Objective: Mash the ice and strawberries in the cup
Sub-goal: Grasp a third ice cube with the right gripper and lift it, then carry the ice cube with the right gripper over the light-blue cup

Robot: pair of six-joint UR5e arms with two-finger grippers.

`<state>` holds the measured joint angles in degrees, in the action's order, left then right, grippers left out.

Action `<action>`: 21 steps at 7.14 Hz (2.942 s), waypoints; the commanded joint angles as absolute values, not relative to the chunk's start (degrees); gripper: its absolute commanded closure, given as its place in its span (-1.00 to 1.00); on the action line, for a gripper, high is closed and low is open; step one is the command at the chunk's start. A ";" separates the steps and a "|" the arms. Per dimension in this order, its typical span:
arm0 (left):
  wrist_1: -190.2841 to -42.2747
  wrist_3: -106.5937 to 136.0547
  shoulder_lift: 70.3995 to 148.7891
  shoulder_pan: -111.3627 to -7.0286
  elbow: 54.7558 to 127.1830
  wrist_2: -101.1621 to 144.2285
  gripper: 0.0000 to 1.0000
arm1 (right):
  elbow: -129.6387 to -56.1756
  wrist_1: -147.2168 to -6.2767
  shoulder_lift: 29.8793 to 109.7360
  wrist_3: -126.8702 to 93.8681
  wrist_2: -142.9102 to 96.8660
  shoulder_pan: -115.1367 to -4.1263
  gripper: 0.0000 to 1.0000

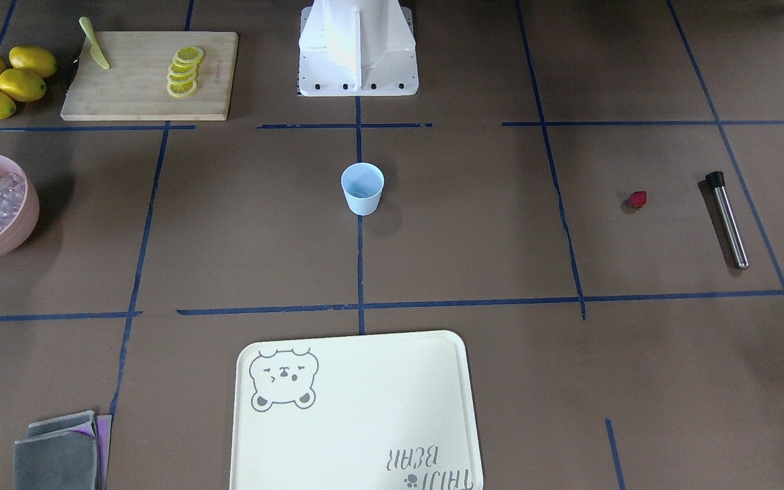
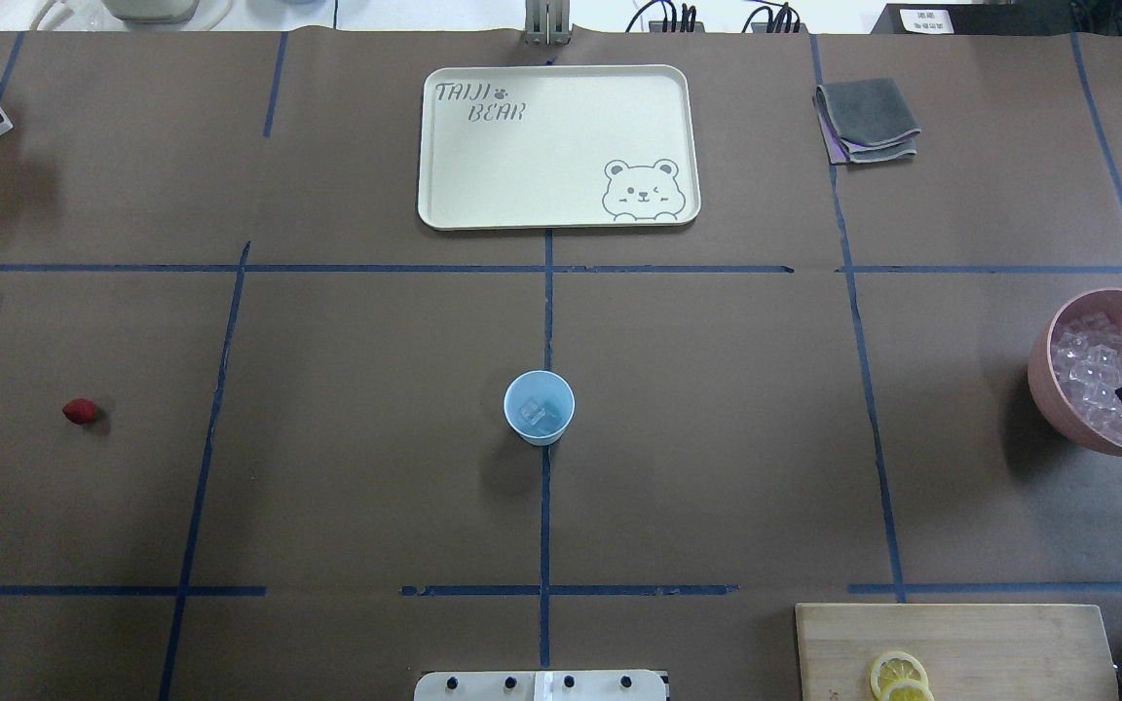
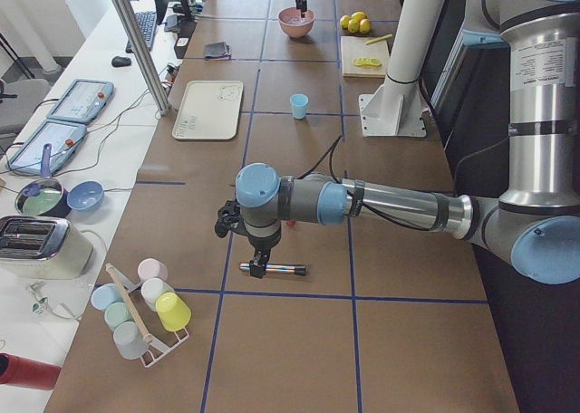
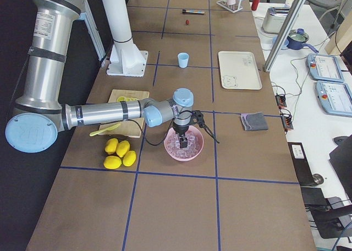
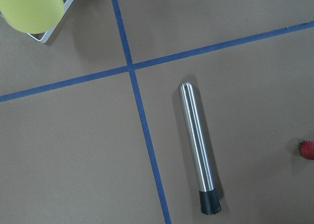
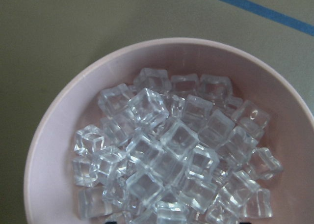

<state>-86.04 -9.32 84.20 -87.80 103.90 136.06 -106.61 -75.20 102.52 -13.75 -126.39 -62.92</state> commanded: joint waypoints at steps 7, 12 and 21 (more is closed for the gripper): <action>-86.04 -9.32 84.20 -87.80 103.97 136.14 -1.00 | -105.64 -75.23 102.31 -13.27 -126.30 -60.82 0.96; -86.04 -9.32 84.20 -87.80 104.50 136.14 -1.00 | -109.95 -76.20 90.14 -28.56 -126.39 -62.50 0.94; -85.96 -9.32 84.20 -87.80 105.03 136.05 -1.00 | -98.49 -100.72 42.48 -78.46 -99.16 -25.16 0.92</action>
